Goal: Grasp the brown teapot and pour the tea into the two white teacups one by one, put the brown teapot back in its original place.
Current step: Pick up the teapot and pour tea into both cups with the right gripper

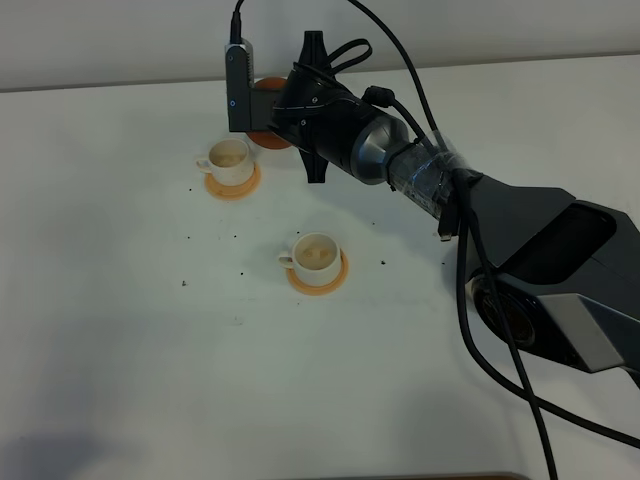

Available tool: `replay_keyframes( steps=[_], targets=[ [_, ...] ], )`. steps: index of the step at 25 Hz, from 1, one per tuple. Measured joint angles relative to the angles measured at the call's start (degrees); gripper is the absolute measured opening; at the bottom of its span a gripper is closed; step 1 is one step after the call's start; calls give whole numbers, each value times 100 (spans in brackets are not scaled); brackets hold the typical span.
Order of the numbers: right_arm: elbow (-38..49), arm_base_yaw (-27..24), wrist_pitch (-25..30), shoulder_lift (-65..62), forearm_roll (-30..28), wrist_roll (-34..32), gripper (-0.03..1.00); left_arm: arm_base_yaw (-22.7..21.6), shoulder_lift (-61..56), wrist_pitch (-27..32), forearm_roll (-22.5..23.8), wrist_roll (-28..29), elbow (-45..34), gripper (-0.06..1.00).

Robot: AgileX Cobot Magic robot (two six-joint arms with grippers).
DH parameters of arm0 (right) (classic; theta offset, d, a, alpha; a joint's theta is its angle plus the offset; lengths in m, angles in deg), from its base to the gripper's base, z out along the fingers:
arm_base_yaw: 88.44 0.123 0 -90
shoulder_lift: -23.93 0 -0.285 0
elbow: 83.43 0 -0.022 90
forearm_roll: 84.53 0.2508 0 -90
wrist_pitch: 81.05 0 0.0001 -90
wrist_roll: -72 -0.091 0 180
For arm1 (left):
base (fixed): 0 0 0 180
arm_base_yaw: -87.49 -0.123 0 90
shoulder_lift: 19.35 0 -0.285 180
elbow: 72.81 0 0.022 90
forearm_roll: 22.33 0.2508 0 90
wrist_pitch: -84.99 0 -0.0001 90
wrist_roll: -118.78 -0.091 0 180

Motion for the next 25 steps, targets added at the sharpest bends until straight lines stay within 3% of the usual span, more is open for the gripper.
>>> replay_keyframes(
  steps=[25],
  targets=[
    [0, 124, -268, 0, -568, 358, 9, 0, 0, 0, 0, 0, 0, 25]
  ],
)
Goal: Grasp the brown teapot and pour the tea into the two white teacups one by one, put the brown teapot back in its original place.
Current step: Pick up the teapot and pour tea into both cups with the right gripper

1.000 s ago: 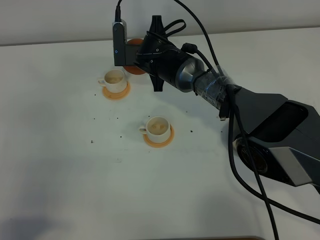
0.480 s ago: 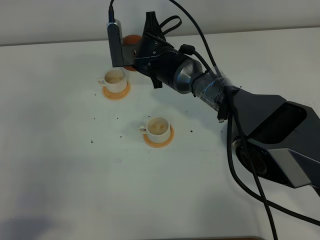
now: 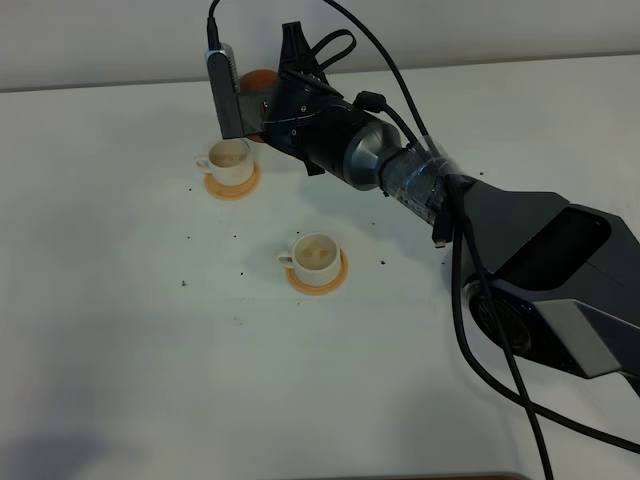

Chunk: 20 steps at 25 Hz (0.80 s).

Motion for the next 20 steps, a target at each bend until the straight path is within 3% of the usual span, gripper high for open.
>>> replay_keyframes(
  steps=[20],
  targets=[
    [0, 45, -207, 0, -503, 441, 9, 0, 0, 0, 0, 0, 0, 25]
  ],
)
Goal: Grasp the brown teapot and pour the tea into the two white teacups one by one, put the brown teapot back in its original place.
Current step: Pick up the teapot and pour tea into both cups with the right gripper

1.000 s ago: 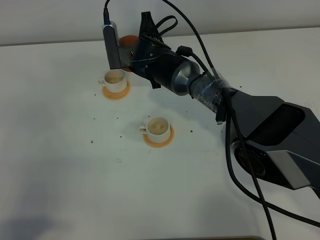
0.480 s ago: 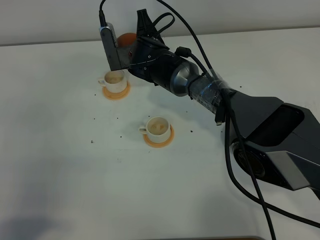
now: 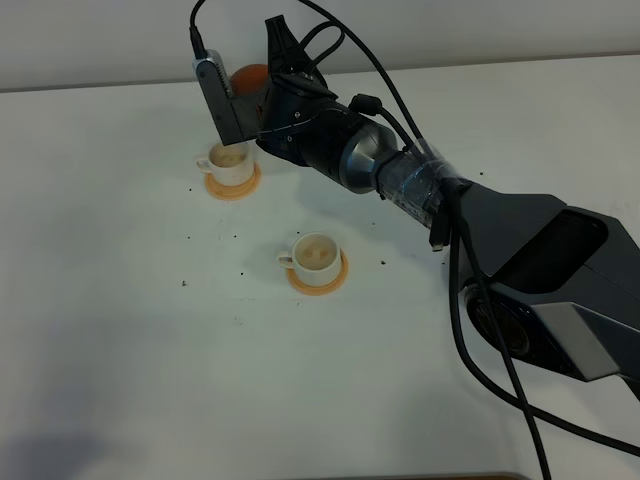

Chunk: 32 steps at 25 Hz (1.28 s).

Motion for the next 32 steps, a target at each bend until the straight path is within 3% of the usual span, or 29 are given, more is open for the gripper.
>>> replay_keyframes(
  steps=[13, 32],
  targets=[
    [0, 2, -174, 0, -32, 505, 9, 0, 0, 0, 0, 0, 0, 25],
    [0, 2, -597, 221, -572, 184, 9, 0, 0, 0, 0, 0, 0, 25]
  ],
)
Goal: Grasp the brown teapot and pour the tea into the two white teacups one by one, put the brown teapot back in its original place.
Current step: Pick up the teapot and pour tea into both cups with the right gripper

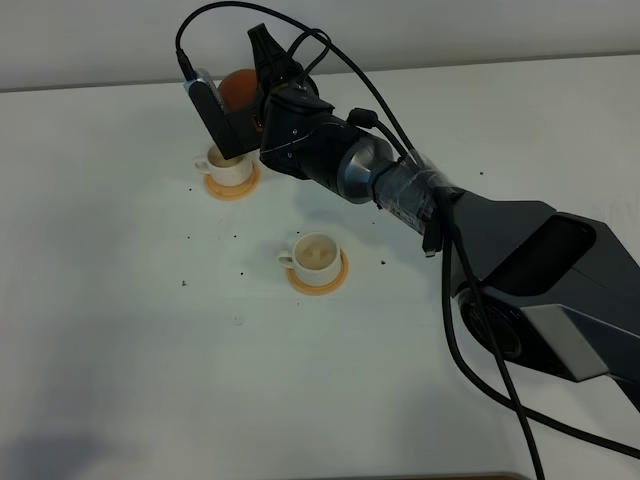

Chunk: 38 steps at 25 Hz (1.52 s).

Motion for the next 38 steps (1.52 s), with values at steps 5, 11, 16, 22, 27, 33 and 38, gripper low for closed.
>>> replay_keyframes(
  steps=[5, 11, 16, 22, 27, 33, 38],
  targets=[
    [0, 5, -31, 0, -202, 0, 9, 0, 0, 0, 0, 0, 0, 25],
    [0, 5, -67, 0, -358, 0, 9, 0, 0, 0, 0, 0, 0, 25],
    [0, 5, -131, 0, -668, 0, 9, 0, 0, 0, 0, 0, 0, 25],
    [0, 17, -153, 0, -904, 0, 9, 0, 0, 0, 2, 0, 0, 25],
    [0, 47, -153, 0, -1005, 0, 9, 0, 0, 0, 2, 0, 0, 25],
    [0, 78, -67, 0, -1085, 0, 9, 0, 0, 0, 2, 0, 0, 25],
    [0, 121, 38, 0, -1212, 0, 9, 0, 0, 0, 2, 0, 0, 25]
  ],
)
